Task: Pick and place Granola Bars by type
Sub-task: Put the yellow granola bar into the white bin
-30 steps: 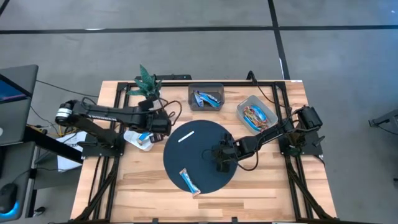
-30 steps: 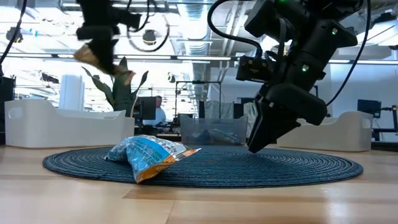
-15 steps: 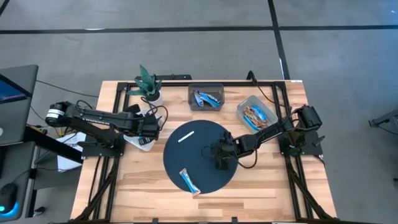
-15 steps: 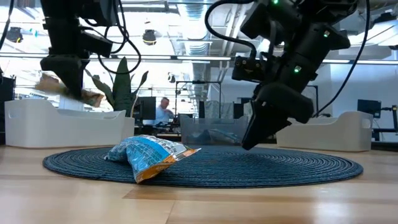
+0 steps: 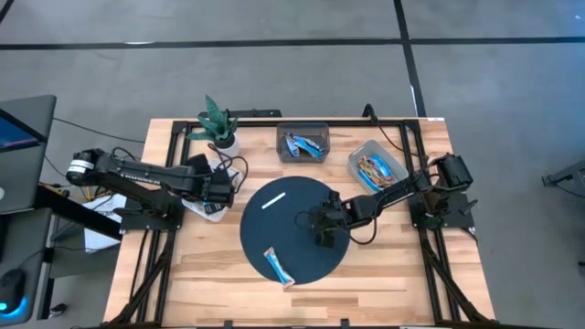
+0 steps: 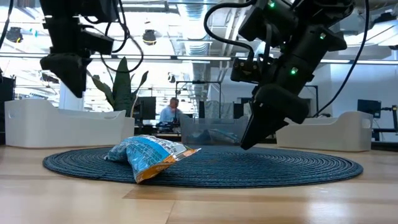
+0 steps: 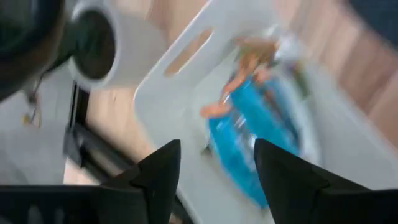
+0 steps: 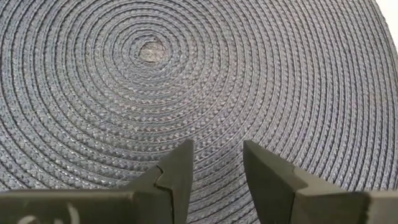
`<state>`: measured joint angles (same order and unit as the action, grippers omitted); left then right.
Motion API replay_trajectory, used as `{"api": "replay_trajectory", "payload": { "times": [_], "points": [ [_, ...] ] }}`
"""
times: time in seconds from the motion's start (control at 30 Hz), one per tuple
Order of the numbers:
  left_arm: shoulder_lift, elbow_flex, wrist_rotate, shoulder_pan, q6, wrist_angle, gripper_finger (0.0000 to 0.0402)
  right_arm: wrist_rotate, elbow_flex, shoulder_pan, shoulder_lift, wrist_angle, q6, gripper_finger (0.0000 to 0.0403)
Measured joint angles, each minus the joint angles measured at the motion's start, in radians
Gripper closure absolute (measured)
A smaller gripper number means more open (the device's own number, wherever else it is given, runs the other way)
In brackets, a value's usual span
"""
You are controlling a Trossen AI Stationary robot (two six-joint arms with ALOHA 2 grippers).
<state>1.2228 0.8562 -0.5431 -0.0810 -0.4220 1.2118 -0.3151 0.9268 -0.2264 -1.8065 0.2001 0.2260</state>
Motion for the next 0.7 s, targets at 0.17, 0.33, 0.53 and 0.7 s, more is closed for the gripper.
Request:
{"api": "replay_trajectory", "payload": {
  "times": [0.17, 0.33, 0.53, 0.7],
  "points": [
    [0.0, 0.0, 0.021, -0.065, 0.12, -0.169, 0.02, 0.0, 0.0, 0.0, 0.0, 0.0, 0.0, 0.0269],
    [0.0, 0.0, 0.102, -0.135, 0.281, -0.405, 0.0201, 0.0, 0.0, 0.0, 0.0, 0.0, 0.0, 0.027],
    [0.009, -0.059, 0.315, -0.194, 0.544, -0.803, 0.0201, 0.0, 0.0, 0.0, 0.0, 0.0, 0.0, 0.0269],
    [0.016, -0.094, 0.398, -0.216, 0.626, -0.975, 0.0201, 0.0, 0.0, 0.0, 0.0, -0.002, 0.0, 0.027]
  ]
}}
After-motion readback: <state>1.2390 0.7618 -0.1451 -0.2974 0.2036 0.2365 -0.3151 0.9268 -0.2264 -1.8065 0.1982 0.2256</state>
